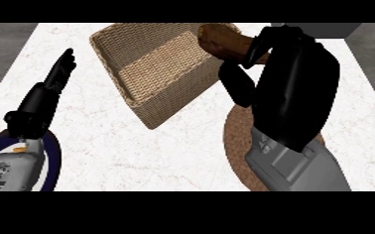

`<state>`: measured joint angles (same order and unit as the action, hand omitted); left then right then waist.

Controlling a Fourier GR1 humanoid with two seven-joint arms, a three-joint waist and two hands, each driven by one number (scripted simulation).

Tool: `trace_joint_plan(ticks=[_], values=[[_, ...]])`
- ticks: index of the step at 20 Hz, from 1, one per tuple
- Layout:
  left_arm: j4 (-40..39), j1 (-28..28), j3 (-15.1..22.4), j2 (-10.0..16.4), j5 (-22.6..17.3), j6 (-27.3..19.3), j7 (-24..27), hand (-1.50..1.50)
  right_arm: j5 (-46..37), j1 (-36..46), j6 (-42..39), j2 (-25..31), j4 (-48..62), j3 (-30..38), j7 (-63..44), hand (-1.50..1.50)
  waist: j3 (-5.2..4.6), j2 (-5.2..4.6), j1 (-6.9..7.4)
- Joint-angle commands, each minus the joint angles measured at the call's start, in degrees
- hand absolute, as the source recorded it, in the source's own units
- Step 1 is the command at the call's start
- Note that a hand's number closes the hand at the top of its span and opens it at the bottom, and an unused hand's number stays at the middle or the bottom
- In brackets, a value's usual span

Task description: Pick the sweet potato from the placemat and place it in the basket

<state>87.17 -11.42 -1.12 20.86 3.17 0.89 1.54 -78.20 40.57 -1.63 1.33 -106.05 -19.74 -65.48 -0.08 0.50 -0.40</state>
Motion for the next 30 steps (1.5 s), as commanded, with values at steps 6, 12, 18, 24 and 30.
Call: trace_joint_plan(ticks=[6, 12, 18, 24, 30], values=[[0.80, -2.15, 1.09, 0.03, 0.32, 1.92, -1.58, 0.00, 10.92, 25.31, -4.24, -1.30, 14.26, 8.19, -12.44, 1.50, -0.04, -0.56, 2.53], [0.42, -2.98, 1.42, -0.97, 0.64, 1.69, -1.54, 0.00, 16.72, 34.98, -2.16, -1.31, 28.71, 11.87, -13.42, 1.50, -0.08, -0.74, 3.21], [1.43, -2.61, 1.43, -1.14, 1.26, 1.38, -1.39, 0.00, 21.13, 37.87, 4.17, -1.31, 42.70, 18.57, -7.64, 1.50, -0.02, -1.01, 3.70], [-0.43, -3.75, 2.47, -2.73, 3.14, -0.04, -0.87, 0.00, 27.02, 43.18, 6.55, -1.31, 54.59, 19.24, -9.27, 1.50, -0.08, -1.20, 3.87], [1.39, -2.56, 1.32, -2.07, 1.26, 1.45, -1.90, 0.00, 25.58, 48.27, -1.94, -1.32, 65.55, 18.13, -12.13, 1.50, -0.08, -0.65, 3.23]])
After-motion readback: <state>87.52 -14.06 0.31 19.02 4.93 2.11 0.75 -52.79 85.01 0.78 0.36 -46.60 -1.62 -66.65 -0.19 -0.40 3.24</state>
